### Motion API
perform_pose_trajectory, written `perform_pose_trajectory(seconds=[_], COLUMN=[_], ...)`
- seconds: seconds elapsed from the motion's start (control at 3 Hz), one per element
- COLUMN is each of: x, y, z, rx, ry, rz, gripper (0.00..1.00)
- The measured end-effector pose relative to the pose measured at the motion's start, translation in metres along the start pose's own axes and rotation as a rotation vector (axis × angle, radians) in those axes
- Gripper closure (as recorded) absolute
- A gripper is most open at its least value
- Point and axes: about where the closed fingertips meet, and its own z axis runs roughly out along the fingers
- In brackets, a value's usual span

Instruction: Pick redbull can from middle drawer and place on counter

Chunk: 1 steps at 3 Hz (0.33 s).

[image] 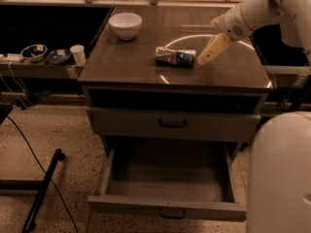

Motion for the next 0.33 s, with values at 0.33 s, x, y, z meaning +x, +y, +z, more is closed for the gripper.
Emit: perform_pose_trajectory(seconds=[0.33], x=[0.0114], y=[0.0063], z=[0.0079], rx=[-0.006], ry=[0.015], rz=[0.010], gripper=[0.00])
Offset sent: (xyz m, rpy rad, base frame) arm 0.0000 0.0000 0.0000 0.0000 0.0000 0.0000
